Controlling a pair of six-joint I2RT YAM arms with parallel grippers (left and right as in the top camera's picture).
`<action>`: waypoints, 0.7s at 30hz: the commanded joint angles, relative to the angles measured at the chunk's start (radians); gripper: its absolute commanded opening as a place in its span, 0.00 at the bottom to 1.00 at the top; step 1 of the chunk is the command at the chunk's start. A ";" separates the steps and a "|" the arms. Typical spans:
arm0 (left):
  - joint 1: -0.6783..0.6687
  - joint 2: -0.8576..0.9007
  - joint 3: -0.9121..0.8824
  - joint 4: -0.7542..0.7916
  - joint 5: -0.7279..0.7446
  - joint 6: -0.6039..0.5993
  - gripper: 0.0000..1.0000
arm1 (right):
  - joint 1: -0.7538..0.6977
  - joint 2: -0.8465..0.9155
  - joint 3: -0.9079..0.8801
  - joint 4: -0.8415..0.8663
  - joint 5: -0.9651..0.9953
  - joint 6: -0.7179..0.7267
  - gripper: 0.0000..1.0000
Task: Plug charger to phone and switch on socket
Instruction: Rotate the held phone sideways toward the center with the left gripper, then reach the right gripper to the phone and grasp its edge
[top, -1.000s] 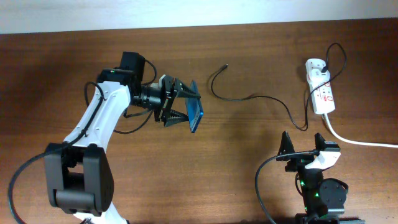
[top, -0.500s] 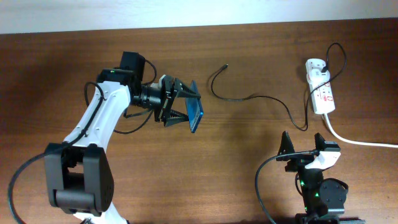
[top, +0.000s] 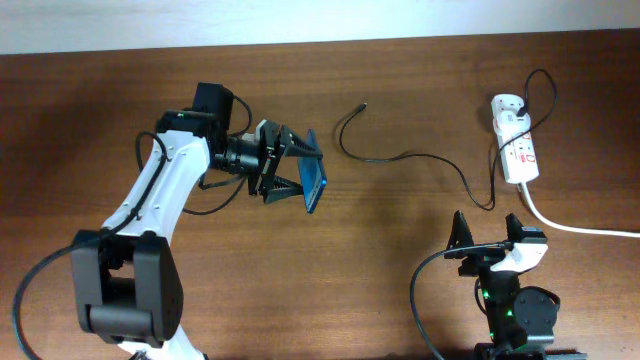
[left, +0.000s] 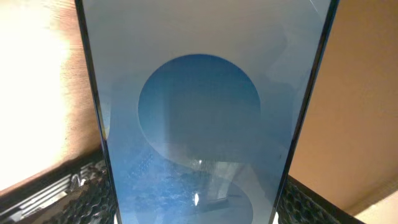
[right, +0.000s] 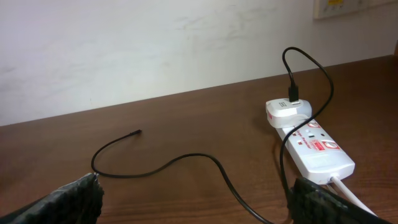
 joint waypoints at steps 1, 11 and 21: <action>0.003 -0.035 0.012 0.018 -0.043 -0.006 0.59 | 0.005 -0.007 -0.005 -0.004 0.002 -0.010 0.98; 0.003 -0.035 0.012 0.134 -0.138 -0.006 0.61 | 0.005 -0.007 -0.005 0.018 -0.108 0.322 0.99; 0.003 -0.035 0.012 0.161 -0.145 -0.006 0.61 | 0.006 -0.005 -0.005 0.113 -0.330 0.771 0.99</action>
